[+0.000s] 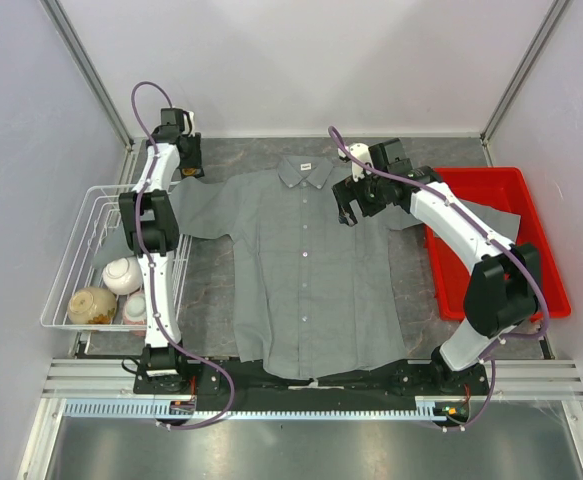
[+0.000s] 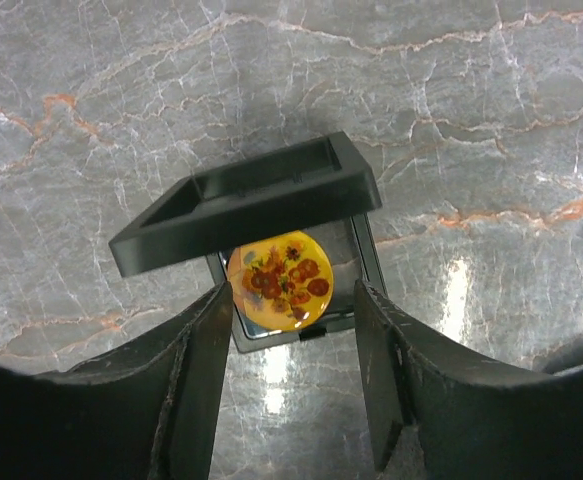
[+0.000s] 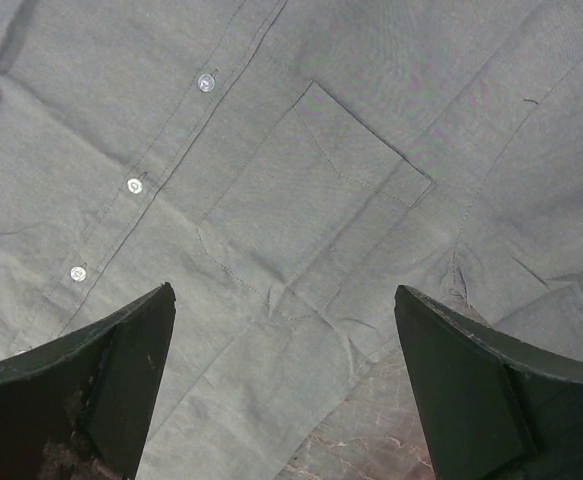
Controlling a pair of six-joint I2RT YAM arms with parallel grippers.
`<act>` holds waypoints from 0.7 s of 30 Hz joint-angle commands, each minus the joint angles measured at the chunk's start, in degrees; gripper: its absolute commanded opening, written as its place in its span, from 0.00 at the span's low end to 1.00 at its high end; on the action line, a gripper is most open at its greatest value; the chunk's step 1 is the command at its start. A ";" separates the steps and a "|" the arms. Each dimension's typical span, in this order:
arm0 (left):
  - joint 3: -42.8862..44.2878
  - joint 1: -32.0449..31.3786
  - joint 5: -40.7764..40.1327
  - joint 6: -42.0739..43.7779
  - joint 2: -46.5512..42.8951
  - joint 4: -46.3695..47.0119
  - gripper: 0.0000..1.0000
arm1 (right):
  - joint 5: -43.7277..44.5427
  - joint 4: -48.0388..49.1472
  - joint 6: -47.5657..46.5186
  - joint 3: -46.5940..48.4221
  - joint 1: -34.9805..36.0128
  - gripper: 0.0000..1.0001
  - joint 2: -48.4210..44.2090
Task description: Pin the brooch onto the clothing
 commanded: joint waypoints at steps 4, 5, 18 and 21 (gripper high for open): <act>6.09 0.38 -0.75 0.38 2.21 -0.18 0.59 | 0.67 0.65 0.17 0.73 -0.29 0.98 1.19; 6.09 0.29 -0.58 0.55 2.21 -0.27 0.59 | 0.67 0.74 0.17 1.07 -0.29 0.98 1.54; 9.78 0.38 -2.69 1.43 4.67 -4.48 0.60 | 0.93 0.56 0.34 2.75 -0.47 0.98 3.13; 11.27 0.29 -2.51 1.87 5.81 -6.15 0.61 | 1.02 0.47 0.34 3.01 -0.47 0.98 3.30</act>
